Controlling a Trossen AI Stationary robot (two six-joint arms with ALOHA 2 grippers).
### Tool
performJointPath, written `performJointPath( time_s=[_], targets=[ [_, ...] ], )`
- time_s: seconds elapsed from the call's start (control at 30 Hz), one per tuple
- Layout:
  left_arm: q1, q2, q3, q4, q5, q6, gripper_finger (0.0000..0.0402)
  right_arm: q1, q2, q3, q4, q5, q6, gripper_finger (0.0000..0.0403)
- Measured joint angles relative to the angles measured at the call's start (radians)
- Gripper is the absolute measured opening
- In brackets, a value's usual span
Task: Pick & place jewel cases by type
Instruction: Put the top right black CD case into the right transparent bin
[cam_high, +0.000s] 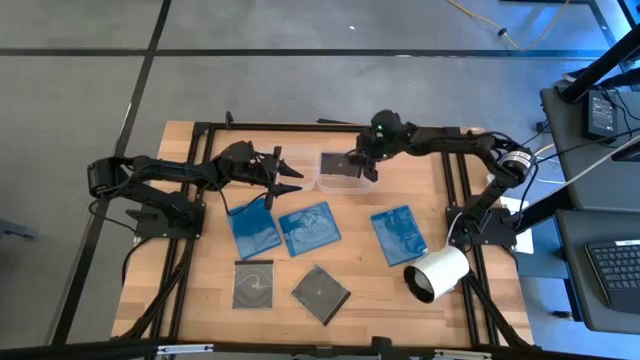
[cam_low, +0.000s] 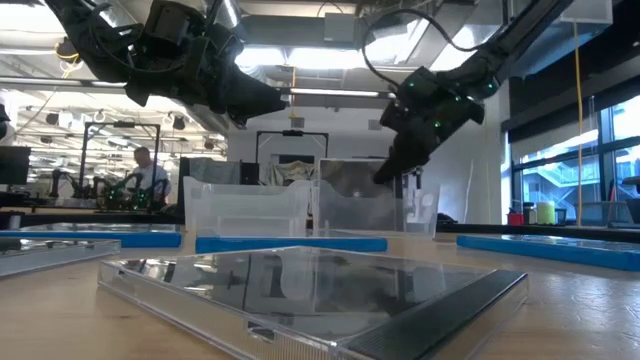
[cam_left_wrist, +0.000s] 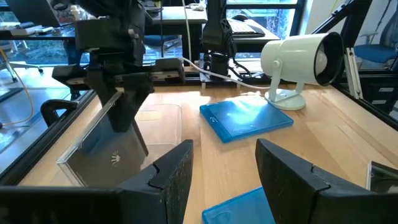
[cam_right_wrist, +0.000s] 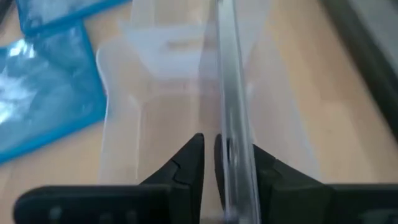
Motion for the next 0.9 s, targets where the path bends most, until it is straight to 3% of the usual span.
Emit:
performJointPath(
  time_s=[0.53,0.9],
  targets=[
    [0.0,0.0,0.0,-0.001,0.0,0.0,0.0171,-0.012,0.0,0.017,-0.108,-0.038,-0.124,0.0078],
    [0.0,0.0,0.0,-0.001,0.0,0.0,0.0171,-0.07,0.0,0.017,-0.149,-0.138,-0.063,0.0046]
  ],
)
